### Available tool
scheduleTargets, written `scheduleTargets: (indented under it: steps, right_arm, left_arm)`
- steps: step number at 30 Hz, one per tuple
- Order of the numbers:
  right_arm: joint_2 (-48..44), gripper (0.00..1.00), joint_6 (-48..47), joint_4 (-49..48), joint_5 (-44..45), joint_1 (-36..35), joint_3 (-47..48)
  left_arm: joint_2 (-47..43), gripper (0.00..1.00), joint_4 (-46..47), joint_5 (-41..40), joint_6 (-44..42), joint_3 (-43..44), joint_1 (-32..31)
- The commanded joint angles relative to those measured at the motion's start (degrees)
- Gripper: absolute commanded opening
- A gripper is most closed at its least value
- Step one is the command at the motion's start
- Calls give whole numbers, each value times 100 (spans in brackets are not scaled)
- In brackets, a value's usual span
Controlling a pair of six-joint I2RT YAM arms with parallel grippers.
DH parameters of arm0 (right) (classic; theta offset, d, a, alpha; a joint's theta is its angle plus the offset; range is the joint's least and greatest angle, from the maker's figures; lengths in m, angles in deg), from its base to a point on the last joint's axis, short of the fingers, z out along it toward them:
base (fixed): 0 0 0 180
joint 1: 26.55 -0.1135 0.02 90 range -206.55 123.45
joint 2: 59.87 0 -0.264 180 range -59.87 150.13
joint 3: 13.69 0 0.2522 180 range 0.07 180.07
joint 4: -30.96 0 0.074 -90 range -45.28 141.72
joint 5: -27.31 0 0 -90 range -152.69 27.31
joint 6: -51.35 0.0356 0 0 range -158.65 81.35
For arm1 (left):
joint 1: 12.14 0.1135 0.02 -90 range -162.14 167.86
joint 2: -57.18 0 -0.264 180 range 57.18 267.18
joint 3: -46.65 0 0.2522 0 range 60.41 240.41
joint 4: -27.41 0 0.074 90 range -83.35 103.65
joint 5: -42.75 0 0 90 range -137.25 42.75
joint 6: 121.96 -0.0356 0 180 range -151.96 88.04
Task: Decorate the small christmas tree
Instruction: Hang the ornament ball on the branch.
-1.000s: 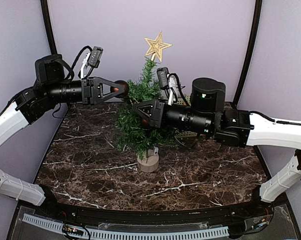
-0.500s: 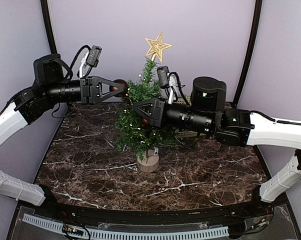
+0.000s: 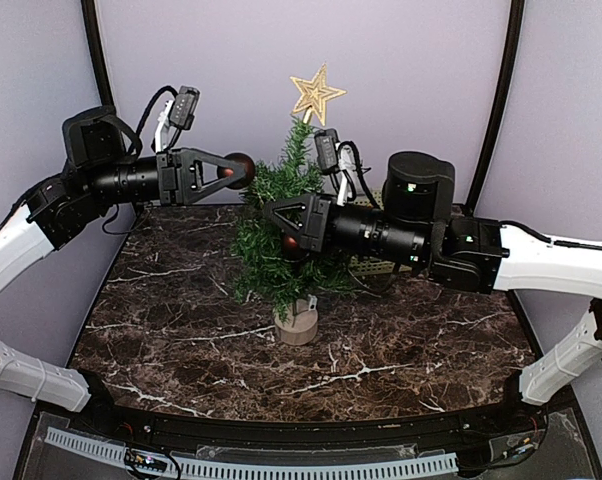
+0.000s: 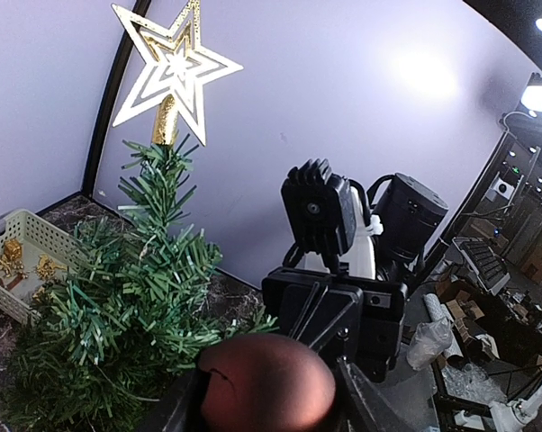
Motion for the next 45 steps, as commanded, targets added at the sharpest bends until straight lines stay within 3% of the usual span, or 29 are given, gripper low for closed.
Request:
scheduleTargets:
  steps: [1,16,30,45]
  right_arm:
    - [34,0,-73,-148,37,26,164]
    - [208,0,-89,153,158,19,396]
    - [375,0,-444,296,154,-208,735]
    - [201,0,-272,393,451,-241,497]
  left_arm:
    - [-121,49,197,5,-2,11,33]
    - [14,52,0,-182,-61,8,29]
    - [-468,52,-33,-311,-37,-225,29]
    - [-303,52,241,-101,160,-427,31]
